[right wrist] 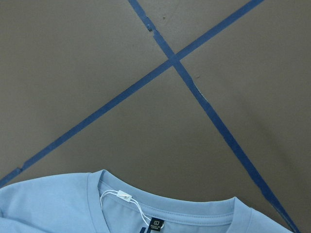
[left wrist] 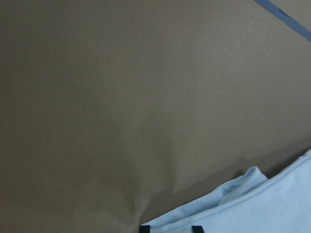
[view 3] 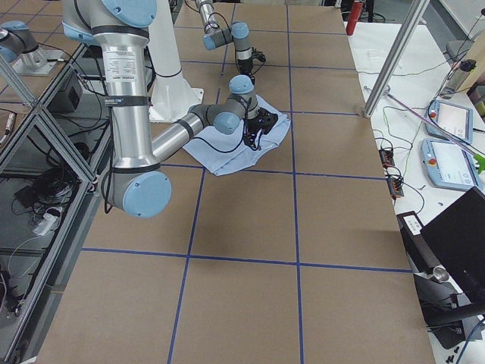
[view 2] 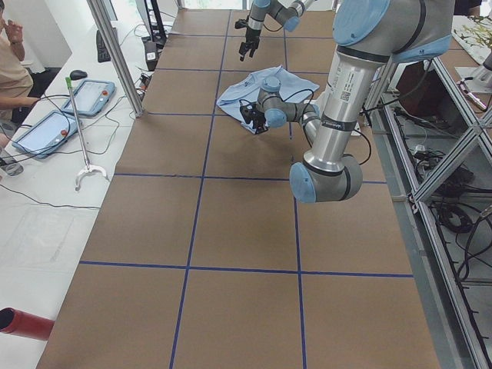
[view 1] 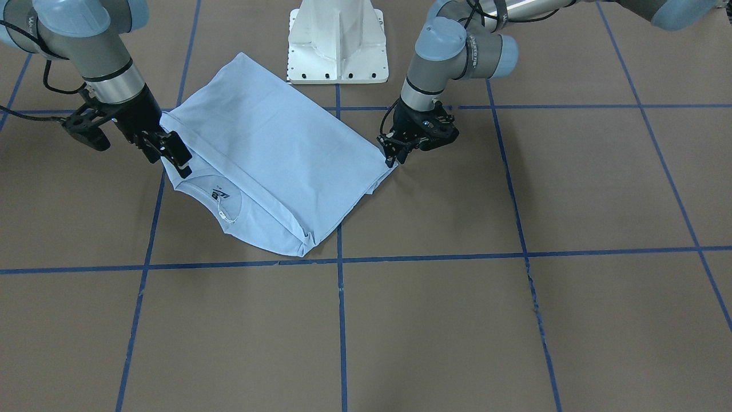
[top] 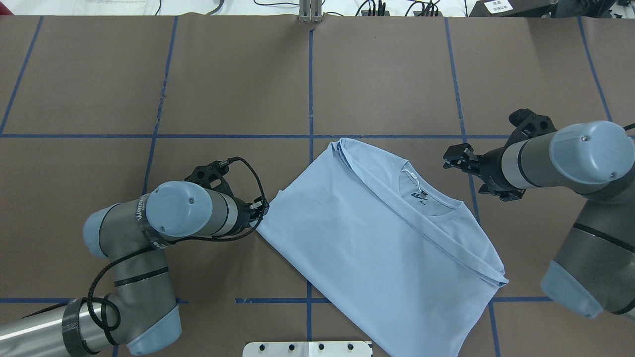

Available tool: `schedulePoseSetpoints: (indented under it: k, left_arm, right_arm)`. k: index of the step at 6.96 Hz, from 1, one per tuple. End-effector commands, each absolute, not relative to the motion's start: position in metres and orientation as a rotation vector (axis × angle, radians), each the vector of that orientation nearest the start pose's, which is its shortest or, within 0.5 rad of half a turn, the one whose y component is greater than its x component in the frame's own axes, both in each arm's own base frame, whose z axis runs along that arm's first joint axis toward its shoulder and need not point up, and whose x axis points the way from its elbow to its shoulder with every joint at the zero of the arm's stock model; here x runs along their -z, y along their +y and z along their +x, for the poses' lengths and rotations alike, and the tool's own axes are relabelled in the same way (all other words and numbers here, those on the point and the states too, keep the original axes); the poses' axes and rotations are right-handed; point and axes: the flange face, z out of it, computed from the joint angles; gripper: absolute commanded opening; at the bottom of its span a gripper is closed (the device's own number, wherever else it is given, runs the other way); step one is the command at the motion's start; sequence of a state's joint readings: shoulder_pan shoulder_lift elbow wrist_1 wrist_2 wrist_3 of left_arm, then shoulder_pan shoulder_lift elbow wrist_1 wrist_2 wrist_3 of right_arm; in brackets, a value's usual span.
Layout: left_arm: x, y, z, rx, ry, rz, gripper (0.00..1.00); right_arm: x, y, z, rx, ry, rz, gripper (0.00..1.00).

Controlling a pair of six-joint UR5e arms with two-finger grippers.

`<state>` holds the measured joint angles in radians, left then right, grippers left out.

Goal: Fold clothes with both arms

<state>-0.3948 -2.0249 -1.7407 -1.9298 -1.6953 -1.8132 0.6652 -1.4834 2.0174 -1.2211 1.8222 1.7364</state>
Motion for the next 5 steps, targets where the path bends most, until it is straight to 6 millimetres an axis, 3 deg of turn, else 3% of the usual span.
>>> schedulePoseSetpoints:
  k: [1, 5]
  left_arm:
    - [-0.291, -0.36, 0.5506, 0.523, 0.989, -0.04, 0.39]
    - [-0.2924, -0.3575, 0.5574, 0.517, 0.983, -0.044, 0.37]
  right_arm:
    - [-0.3719, -0.4023, -0.3366, -0.662, -0.924, -0.011, 1.0]
    - [-0.3726, -0.4024, -0.338, -0.664, -0.923, -0.014, 1.0]
